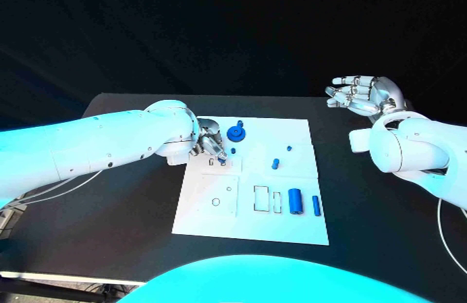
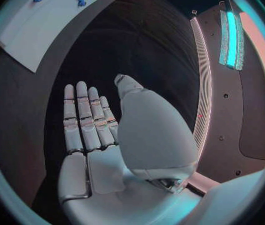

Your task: Assemble the parts on the task board

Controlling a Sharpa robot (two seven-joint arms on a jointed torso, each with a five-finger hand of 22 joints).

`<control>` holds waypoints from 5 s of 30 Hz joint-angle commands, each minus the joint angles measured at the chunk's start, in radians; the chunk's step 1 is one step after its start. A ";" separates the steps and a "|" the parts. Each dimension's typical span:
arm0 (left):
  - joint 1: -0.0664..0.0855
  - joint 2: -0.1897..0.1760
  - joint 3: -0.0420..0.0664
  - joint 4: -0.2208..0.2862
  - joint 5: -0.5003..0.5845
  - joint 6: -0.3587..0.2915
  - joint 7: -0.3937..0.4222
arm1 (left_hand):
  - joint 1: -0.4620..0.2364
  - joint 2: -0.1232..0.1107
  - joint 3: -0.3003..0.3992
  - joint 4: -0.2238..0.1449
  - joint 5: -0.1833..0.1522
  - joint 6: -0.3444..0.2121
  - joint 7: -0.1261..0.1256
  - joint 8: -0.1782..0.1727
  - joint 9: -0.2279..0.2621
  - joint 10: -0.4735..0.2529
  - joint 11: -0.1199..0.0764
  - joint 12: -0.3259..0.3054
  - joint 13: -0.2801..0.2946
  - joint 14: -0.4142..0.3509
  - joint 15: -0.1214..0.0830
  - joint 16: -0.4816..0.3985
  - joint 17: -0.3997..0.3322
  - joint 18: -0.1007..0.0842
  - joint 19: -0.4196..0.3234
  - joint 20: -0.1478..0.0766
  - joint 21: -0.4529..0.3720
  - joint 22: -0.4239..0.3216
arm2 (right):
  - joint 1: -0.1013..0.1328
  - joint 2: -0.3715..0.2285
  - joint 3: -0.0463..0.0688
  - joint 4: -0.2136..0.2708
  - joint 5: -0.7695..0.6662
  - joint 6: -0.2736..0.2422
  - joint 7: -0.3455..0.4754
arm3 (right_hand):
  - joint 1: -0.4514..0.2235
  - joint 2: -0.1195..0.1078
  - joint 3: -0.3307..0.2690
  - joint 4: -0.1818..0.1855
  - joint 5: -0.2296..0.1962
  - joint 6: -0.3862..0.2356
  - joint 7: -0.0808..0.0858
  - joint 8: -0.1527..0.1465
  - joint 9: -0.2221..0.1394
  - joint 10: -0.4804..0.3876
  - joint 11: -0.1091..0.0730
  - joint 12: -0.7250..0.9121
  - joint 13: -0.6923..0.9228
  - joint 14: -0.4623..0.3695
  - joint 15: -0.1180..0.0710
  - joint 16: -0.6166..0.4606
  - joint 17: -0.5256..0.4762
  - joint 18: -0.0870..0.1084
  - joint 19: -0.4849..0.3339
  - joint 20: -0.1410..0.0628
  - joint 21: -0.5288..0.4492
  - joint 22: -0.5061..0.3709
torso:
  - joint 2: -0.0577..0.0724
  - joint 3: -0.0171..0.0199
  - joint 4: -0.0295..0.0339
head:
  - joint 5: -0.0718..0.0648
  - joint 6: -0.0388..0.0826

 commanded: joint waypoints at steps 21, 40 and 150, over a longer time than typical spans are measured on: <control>-0.015 0.016 -0.002 -0.014 -0.033 0.020 -0.006 | -0.004 0.011 0.199 -0.203 0.011 0.032 -0.025 0.006 0.015 0.003 -0.001 0.001 -0.005 0.036 -0.007 -0.001 0.004 -0.010 0.004 -0.006 0.006 0.001 | -0.001 0.001 0.000 0.000 -0.023 0.012 0.004 | -0.007 -0.003 0.007 -0.002 0.007 -0.007 0.075 0.006 -0.002 0.003 0.006 -0.002 -0.003 0.000 0.006 -0.007 -0.002 0.003 -0.007 0.000 -0.005 -0.003 | 0.000 0.0005 -0.0005 | 0.002 0.000; -0.018 0.010 -0.003 -0.008 -0.022 0.046 -0.007 | -0.005 0.012 0.199 -0.205 0.013 0.032 -0.026 0.007 0.016 0.003 -0.001 0.001 -0.005 0.036 -0.008 -0.001 0.003 -0.010 0.006 -0.006 0.007 0.003 | -0.001 0.002 0.000 -0.001 -0.024 0.014 0.000 | -0.007 -0.003 0.008 -0.002 0.007 -0.007 0.075 0.007 -0.002 0.003 0.006 -0.002 -0.005 0.000 0.006 -0.008 -0.003 0.004 -0.008 0.001 -0.007 -0.005 | 0.000 0.0009 -0.0005 | 0.001 0.000; -0.016 0.024 0.008 -0.041 -0.019 0.071 -0.007 | -0.122 0.063 -0.301 0.094 -0.156 0.092 -0.056 -0.021 0.031 0.041 -0.022 0.038 0.054 0.040 -0.022 -0.006 0.011 -0.014 0.019 0.017 -0.016 0.012 | -0.009 0.000 0.000 -0.005 -0.026 0.024 -0.001 | -0.008 -0.006 0.015 -0.004 0.014 -0.010 0.077 0.009 -0.006 0.002 0.007 0.000 -0.015 -0.001 0.008 -0.018 -0.011 0.004 -0.009 0.004 -0.015 -0.019 | -0.001 0.0005 -0.0001 | -0.006 0.000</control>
